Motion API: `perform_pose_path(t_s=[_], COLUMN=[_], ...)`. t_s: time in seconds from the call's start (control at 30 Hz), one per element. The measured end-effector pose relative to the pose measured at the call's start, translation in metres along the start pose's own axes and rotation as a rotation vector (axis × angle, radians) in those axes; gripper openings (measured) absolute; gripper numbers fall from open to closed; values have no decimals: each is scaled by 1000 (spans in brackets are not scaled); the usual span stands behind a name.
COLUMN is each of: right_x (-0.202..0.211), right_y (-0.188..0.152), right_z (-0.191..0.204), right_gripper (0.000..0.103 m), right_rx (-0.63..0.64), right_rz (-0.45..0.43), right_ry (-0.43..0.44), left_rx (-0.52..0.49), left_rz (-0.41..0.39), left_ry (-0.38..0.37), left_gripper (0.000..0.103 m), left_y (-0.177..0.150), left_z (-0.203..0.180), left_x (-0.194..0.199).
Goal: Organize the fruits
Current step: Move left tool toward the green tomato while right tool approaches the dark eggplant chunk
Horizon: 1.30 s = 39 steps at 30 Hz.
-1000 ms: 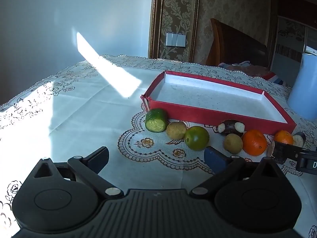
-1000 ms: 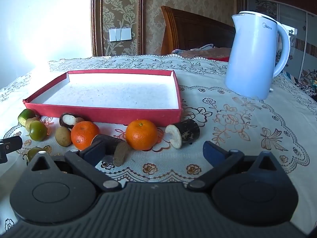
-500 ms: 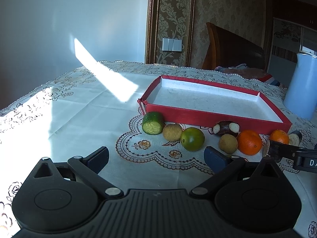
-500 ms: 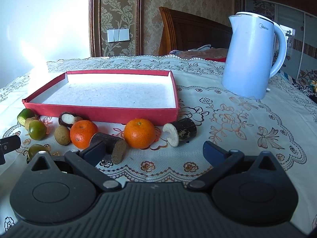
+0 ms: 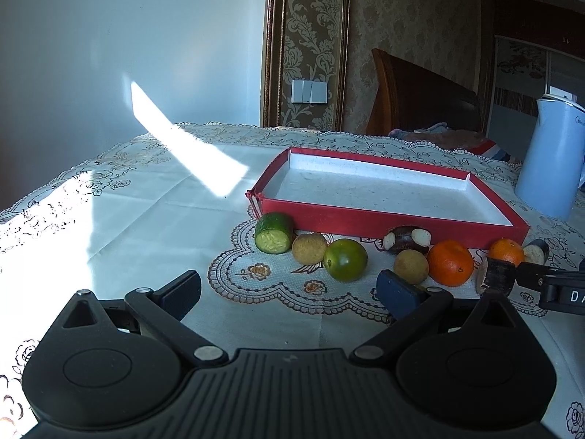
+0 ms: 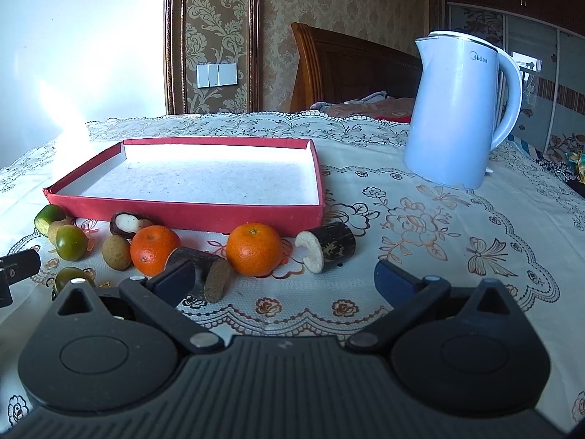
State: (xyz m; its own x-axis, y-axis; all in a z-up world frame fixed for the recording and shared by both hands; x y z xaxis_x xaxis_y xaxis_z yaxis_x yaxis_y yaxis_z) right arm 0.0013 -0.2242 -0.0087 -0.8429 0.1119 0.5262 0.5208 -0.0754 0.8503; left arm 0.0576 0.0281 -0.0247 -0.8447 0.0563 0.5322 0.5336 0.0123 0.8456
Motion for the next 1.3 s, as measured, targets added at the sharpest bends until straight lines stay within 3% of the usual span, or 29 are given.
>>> perform_pose_path(t_s=[0.3,0.67,1.3], right_x=[5,4,8], right_y=[-1,-3,-4], right_z=[4,1,0], right_gripper=[103,103,103], right_rx=[13,-11,10], right_rz=[-13,-7,-12], right_ry=[27,46,38], left_rx=[-16,-85,-37], left_rz=[-11,-36,-39], left_ry=[-15,62,43], left_gripper=[103,103,103], left_y=[0,-2,-3], left_z=[-2,-7,-1], left_x=[3,6,10])
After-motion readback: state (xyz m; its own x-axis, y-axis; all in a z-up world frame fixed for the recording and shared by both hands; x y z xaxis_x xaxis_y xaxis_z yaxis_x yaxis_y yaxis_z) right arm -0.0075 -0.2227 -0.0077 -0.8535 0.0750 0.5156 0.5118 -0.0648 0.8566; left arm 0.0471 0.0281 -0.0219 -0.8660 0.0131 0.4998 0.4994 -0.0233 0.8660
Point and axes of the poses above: each gripper's, at about its wrist camera, not at the fingertips, and x roughly against the way its jaws point, z to its left, y to its top, the point moved 9 cm from there along -x, roughly the way its jaws point, and after that the axes turned 4 degrees about z, right-handed, at the moved point
